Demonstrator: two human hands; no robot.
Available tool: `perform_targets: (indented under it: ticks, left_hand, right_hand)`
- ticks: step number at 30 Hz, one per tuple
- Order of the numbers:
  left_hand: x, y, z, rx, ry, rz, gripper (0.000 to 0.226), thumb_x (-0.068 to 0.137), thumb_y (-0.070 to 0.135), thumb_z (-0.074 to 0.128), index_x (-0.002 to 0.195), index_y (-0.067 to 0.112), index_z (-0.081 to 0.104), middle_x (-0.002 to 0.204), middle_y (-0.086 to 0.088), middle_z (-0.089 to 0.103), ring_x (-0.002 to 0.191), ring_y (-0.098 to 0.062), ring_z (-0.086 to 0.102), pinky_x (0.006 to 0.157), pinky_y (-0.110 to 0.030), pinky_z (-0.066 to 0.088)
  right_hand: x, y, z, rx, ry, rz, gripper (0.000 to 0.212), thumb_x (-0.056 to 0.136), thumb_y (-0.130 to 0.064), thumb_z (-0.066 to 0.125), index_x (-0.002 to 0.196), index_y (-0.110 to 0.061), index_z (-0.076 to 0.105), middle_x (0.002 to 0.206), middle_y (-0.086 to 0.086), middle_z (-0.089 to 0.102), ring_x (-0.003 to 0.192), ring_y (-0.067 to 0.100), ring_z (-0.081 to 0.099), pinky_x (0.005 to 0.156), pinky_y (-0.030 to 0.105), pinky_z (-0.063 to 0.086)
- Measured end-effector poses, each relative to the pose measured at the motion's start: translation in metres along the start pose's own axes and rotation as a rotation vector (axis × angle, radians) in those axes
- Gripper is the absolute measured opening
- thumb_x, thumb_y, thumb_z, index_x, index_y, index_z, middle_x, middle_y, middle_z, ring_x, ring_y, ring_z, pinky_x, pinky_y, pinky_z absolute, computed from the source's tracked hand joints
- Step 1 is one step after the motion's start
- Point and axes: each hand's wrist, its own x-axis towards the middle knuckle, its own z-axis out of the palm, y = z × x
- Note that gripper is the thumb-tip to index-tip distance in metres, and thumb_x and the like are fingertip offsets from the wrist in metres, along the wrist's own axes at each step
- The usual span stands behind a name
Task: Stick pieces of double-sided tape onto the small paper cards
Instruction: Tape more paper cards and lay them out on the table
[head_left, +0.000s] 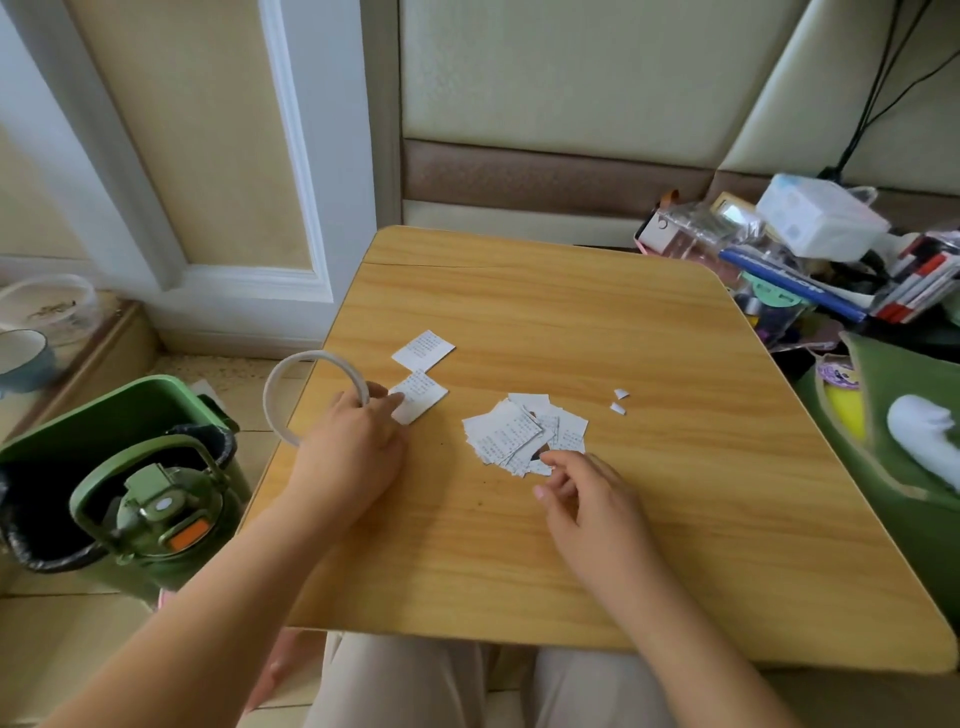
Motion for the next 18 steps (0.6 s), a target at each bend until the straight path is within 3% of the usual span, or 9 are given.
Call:
perform_targets:
  ticks: [4, 6, 8, 11, 14, 18]
  left_hand:
    - [-0.004, 0.01, 0.001, -0.164, 0.063, -0.013, 0.03, 0.091, 0.025, 0.058, 0.12, 0.018, 0.064, 0.117, -0.001, 0.057, 0.096, -0.018, 0.056, 0.079, -0.028, 0.046]
    - [-0.007, 0.017, 0.002, -0.224, 0.084, 0.0, 0.022, 0.09, 0.024, 0.059, 0.109, 0.018, 0.068, 0.1, 0.003, 0.057, 0.076, -0.008, 0.051, 0.066, -0.02, 0.039]
    - [-0.012, 0.021, 0.003, -0.238, 0.094, 0.015, 0.017, 0.09, 0.024, 0.06, 0.103, 0.019, 0.069, 0.09, 0.005, 0.054, 0.068, -0.002, 0.046, 0.058, -0.013, 0.035]
    - [-0.021, 0.022, 0.002, -0.223, 0.091, 0.011, 0.016, 0.09, 0.026, 0.059, 0.102, 0.021, 0.068, 0.084, 0.007, 0.051, 0.068, -0.001, 0.045, 0.057, -0.011, 0.032]
    - [-0.03, 0.021, 0.003, -0.211, 0.067, 0.004, 0.018, 0.09, 0.027, 0.058, 0.104, 0.022, 0.068, 0.085, 0.005, 0.055, 0.069, -0.006, 0.048, 0.059, -0.019, 0.036]
    - [-0.038, 0.02, 0.006, -0.217, 0.067, 0.023, 0.017, 0.09, 0.026, 0.059, 0.103, 0.022, 0.069, 0.085, 0.004, 0.056, 0.068, -0.007, 0.049, 0.057, -0.015, 0.034]
  right_hand:
    - [0.025, -0.013, 0.005, -0.104, -0.075, -0.043, 0.037, 0.091, -0.024, 0.061, 0.125, -0.013, 0.057, 0.123, -0.003, 0.054, 0.117, 0.015, 0.047, 0.101, 0.024, 0.034]
    - [0.039, -0.021, 0.011, -0.184, -0.112, -0.044, 0.046, 0.091, -0.034, 0.059, 0.132, -0.015, 0.052, 0.134, -0.003, 0.049, 0.126, 0.017, 0.038, 0.105, 0.024, 0.026]
    - [0.049, -0.027, 0.018, -0.265, -0.154, -0.02, 0.053, 0.089, -0.043, 0.059, 0.135, -0.017, 0.048, 0.138, -0.004, 0.047, 0.129, 0.018, 0.034, 0.106, 0.024, 0.023]
    - [0.053, -0.028, 0.023, -0.26, -0.177, 0.056, 0.047, 0.086, -0.043, 0.063, 0.125, -0.017, 0.056, 0.127, -0.004, 0.056, 0.122, 0.017, 0.042, 0.1, 0.025, 0.033]
    - [0.048, -0.027, 0.019, -0.188, -0.135, 0.096, 0.029, 0.087, -0.035, 0.064, 0.11, -0.019, 0.065, 0.108, -0.004, 0.067, 0.107, 0.016, 0.055, 0.087, 0.028, 0.043]
    - [0.042, -0.031, 0.011, -0.215, -0.161, 0.073, 0.017, 0.09, -0.029, 0.059, 0.104, -0.024, 0.068, 0.098, -0.007, 0.069, 0.095, 0.014, 0.06, 0.073, 0.024, 0.041]
